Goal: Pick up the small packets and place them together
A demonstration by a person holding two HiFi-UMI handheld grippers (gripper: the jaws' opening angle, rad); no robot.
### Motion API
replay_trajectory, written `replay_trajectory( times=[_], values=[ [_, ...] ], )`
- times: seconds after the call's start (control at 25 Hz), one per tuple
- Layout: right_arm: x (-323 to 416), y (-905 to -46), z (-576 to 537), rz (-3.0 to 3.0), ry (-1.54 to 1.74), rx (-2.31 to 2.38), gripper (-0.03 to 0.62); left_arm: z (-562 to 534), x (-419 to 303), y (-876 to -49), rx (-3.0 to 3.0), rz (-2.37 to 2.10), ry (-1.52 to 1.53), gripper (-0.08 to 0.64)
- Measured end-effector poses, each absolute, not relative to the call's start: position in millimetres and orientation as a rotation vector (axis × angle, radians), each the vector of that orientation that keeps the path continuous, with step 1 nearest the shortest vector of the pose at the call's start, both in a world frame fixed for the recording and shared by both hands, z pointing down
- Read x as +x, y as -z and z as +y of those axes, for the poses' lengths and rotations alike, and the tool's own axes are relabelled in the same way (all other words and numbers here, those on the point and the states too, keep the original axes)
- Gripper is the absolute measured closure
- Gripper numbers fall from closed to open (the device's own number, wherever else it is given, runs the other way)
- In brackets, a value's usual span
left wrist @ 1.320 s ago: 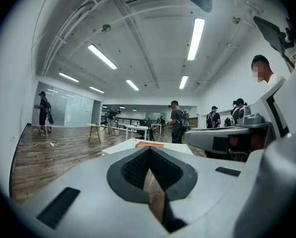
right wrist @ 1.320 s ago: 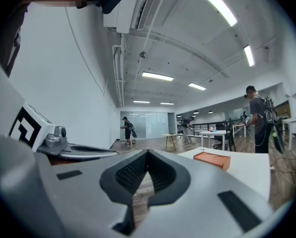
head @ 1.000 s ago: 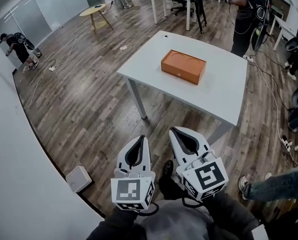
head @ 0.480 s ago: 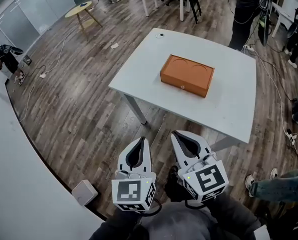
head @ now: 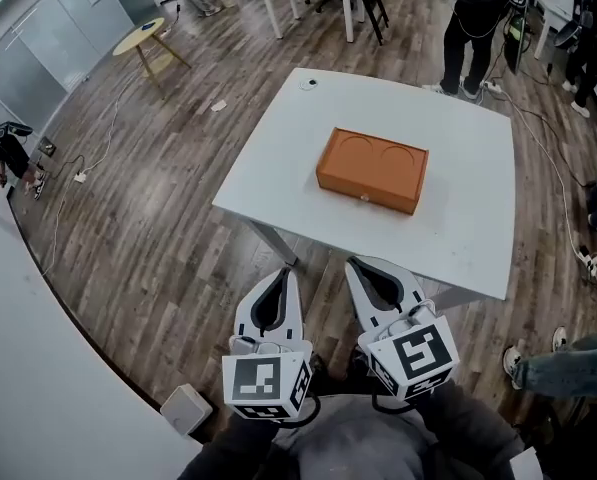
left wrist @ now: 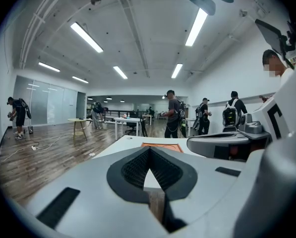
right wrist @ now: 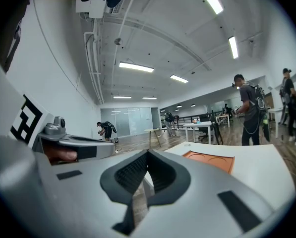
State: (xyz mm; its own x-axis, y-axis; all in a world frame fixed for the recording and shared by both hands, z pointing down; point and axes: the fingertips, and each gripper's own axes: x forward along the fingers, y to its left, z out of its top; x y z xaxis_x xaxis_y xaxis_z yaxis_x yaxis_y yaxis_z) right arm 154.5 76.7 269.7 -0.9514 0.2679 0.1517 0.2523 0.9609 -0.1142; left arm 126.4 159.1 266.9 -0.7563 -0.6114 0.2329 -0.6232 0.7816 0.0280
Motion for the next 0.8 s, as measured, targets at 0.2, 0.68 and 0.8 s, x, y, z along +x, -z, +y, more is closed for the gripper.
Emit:
replay_trajectory(
  times=[0.2, 0.68, 0.8],
  values=[
    [141, -268, 62, -2.956, -0.138, -0.316, 0.594, 142, 110, -266, 1.045, -2.712, -0.077, 0.563],
    [57, -288, 31, -2.941, -0.109, -0.016, 0.594, 90, 7, -281, 1.357, -2.571, -0.082, 0.563],
    [30, -302, 20, -2.917, -0.149, 0.098, 0.594, 71, -26, -289, 1.460, -2.495, -0.105, 0.563]
  ],
)
